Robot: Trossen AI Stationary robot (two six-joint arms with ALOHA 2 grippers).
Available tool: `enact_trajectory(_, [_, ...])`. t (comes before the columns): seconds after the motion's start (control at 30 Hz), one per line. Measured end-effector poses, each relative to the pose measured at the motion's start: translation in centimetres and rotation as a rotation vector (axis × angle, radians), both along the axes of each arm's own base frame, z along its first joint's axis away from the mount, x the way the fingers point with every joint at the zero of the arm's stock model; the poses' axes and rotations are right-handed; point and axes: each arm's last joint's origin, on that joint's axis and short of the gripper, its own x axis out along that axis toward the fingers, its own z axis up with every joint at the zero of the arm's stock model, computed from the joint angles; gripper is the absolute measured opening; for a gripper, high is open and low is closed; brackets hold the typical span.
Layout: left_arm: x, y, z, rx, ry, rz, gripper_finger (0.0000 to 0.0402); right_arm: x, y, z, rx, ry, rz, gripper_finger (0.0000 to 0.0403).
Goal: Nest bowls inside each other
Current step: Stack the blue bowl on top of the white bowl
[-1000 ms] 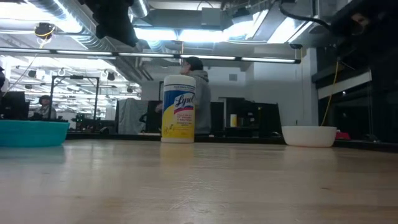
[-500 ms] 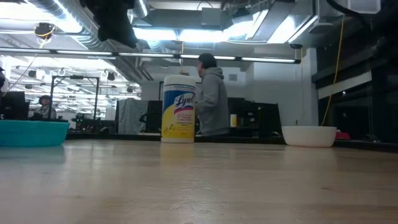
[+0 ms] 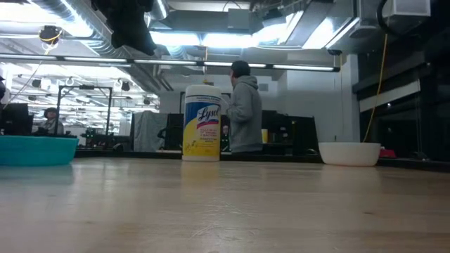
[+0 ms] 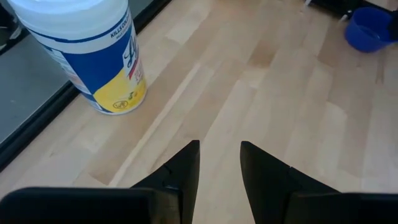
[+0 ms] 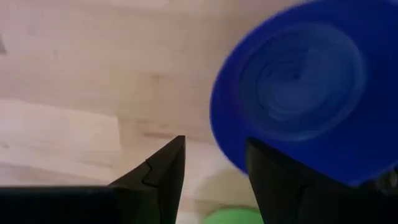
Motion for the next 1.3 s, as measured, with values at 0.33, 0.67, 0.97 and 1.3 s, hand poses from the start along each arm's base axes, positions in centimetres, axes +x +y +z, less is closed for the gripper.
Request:
enact_trajectory(0.33, [0.0, 0.0, 0.0, 0.002, 0.002, -0.003, 0.0112, 1.9, 1.4, -2.0, -0.045, -0.017, -0.013, 0.0159])
enact_trajectory(0.67, [-0.1, -0.1, -0.2, 0.001, 0.025, -0.011, 0.0112, 3.7, 2.1, -4.1, -0.074, -0.03, -0.057, 0.0139])
enact_trajectory(0.97, [-0.1, -0.1, -0.2, 0.0, 0.025, -0.012, 0.0112, 4.6, 1.0, -4.0, -0.124, -0.07, -0.09, 0.0012])
enact_trajectory(1.3, [-0.1, -0.1, -0.2, 0.004, 0.026, -0.008, 0.0112, 7.5, -3.1, -1.0, -0.326, -0.456, -0.206, 0.0003])
